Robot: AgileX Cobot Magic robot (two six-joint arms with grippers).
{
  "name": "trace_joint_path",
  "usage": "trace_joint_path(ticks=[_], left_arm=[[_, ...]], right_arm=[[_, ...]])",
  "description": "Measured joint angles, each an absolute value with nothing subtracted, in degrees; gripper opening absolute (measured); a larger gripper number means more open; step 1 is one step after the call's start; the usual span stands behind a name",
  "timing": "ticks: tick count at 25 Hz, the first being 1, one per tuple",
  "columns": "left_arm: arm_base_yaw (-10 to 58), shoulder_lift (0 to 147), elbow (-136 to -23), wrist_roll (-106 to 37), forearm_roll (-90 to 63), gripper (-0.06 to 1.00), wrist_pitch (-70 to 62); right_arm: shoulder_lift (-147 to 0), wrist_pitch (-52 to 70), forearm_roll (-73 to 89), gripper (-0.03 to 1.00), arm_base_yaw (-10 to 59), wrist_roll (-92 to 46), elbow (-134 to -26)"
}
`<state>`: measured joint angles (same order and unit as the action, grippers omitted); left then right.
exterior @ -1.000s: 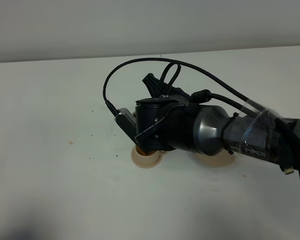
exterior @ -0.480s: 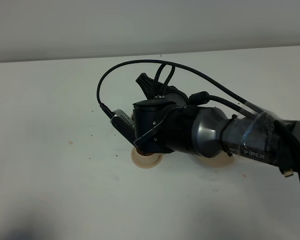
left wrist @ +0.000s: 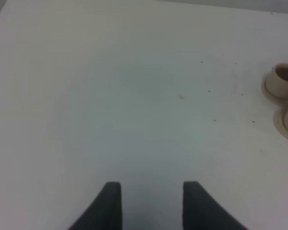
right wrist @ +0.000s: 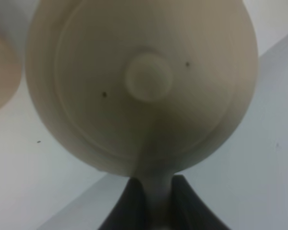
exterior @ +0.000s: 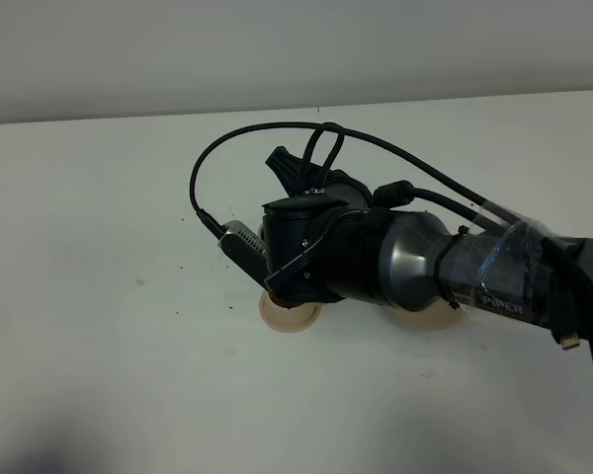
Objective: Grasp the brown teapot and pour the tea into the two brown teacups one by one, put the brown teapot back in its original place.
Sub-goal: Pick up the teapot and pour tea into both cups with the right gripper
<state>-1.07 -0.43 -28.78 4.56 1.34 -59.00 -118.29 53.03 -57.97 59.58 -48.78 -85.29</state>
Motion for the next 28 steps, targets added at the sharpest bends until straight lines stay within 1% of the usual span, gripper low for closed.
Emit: trace_joint_path(ticks=[28], left_arm=[[-1.07, -0.43, -28.78, 4.56, 1.34, 0.32, -59.0]], right_arm=[[-118.29, 52.34, -60.98, 0.11, 59.58, -52.32, -85.29]])
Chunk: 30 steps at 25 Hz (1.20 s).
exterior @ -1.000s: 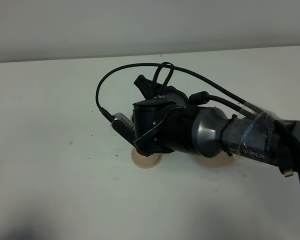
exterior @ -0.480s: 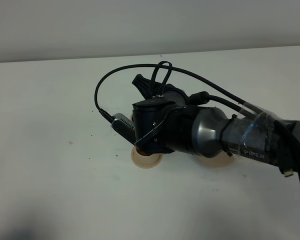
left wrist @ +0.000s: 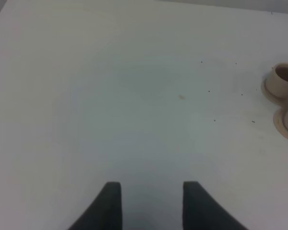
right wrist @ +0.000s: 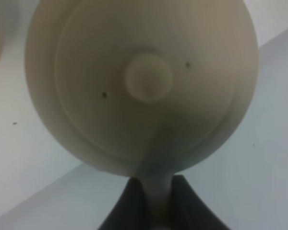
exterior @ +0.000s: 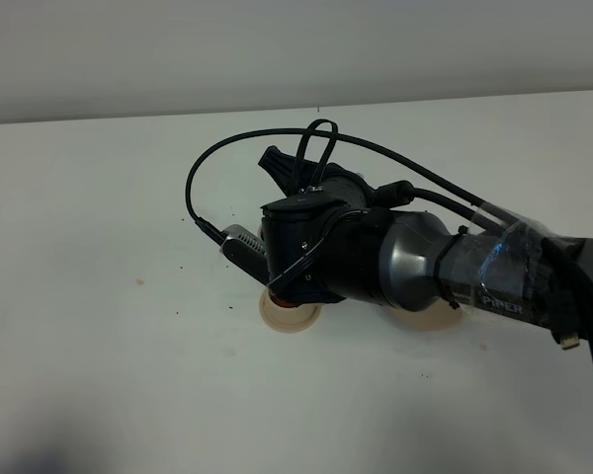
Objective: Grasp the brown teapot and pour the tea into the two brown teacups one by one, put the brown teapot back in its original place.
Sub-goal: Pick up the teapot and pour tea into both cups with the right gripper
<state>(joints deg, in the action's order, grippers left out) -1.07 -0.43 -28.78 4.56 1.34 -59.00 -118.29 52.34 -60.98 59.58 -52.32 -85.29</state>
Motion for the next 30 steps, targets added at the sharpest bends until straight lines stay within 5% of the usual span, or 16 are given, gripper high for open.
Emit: trace_joint_path(ticks=[30], left_arm=[[-1.07, -0.43, -28.78, 4.56, 1.34, 0.32, -59.0]], right_arm=[[-118.29, 50.75, -62.67, 0.11, 60.08, -52.95, -85.29]])
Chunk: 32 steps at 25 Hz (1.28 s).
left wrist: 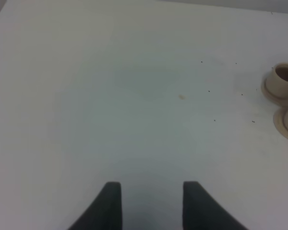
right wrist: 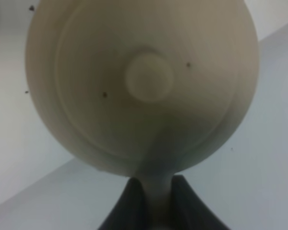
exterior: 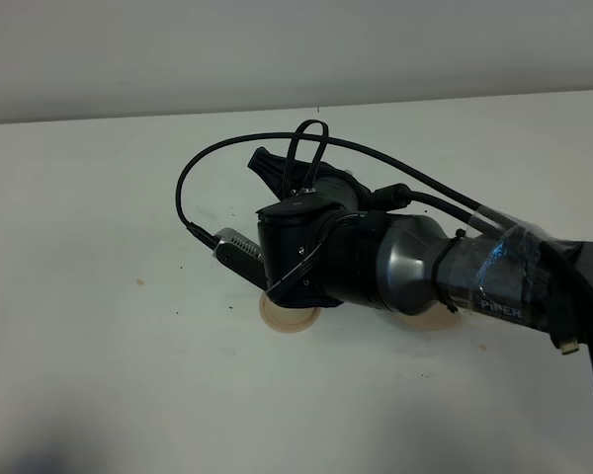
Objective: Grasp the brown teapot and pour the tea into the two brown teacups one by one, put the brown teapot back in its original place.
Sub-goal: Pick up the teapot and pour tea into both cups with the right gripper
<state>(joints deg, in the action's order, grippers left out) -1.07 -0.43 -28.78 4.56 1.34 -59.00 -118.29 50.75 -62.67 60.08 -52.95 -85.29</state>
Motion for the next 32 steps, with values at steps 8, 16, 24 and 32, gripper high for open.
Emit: trace_joint_path(ticks=[8, 16, 24, 32], left_arm=[[-1.07, -0.43, -28.78, 4.56, 1.34, 0.32, -59.0], [-1.07, -0.43, -28.78, 4.56, 1.34, 0.32, -59.0], [-1.07, -0.43, -28.78, 4.56, 1.34, 0.32, -59.0], [-1.07, -0.43, -28.78, 4.56, 1.34, 0.32, -59.0]], right_arm=[[-118.29, 50.75, -62.69, 0.11, 60.08, -52.95, -85.29], [-118.29, 50.75, -63.07, 0.11, 60.08, -52.95, -85.29], [-118.29, 50.75, -63.21, 0.11, 60.08, -53.63, -85.29], [-118.29, 50.75, -63.84, 0.11, 60.08, -54.3, -85.29]])
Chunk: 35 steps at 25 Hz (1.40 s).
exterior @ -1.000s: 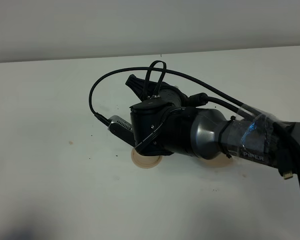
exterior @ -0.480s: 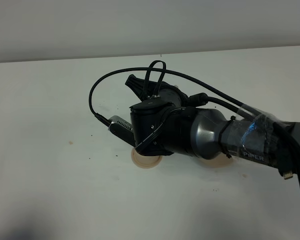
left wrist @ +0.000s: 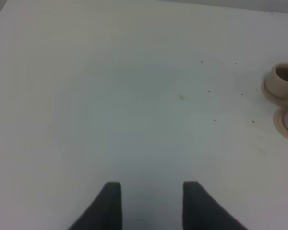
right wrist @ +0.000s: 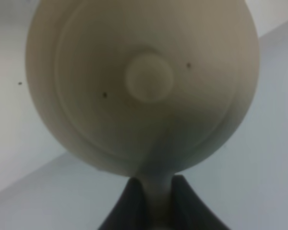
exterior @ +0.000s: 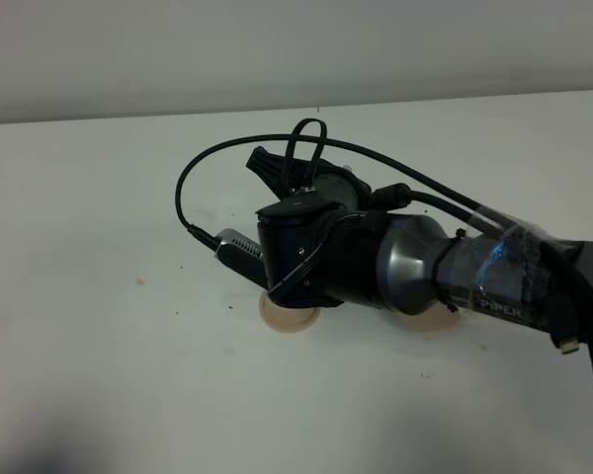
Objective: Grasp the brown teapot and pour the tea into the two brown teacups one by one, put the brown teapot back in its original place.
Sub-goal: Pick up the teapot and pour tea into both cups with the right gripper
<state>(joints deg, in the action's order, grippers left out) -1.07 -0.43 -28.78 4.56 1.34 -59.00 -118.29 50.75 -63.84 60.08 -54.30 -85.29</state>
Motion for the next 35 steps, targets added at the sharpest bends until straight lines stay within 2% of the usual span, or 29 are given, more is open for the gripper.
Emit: trace_joint_path(ticks=[35], left_arm=[[-1.07, -0.43, -28.78, 4.56, 1.34, 0.32, -59.0]], right_arm=[[-118.29, 50.02, -64.2, 0.11, 60.08, -56.99, -85.29]])
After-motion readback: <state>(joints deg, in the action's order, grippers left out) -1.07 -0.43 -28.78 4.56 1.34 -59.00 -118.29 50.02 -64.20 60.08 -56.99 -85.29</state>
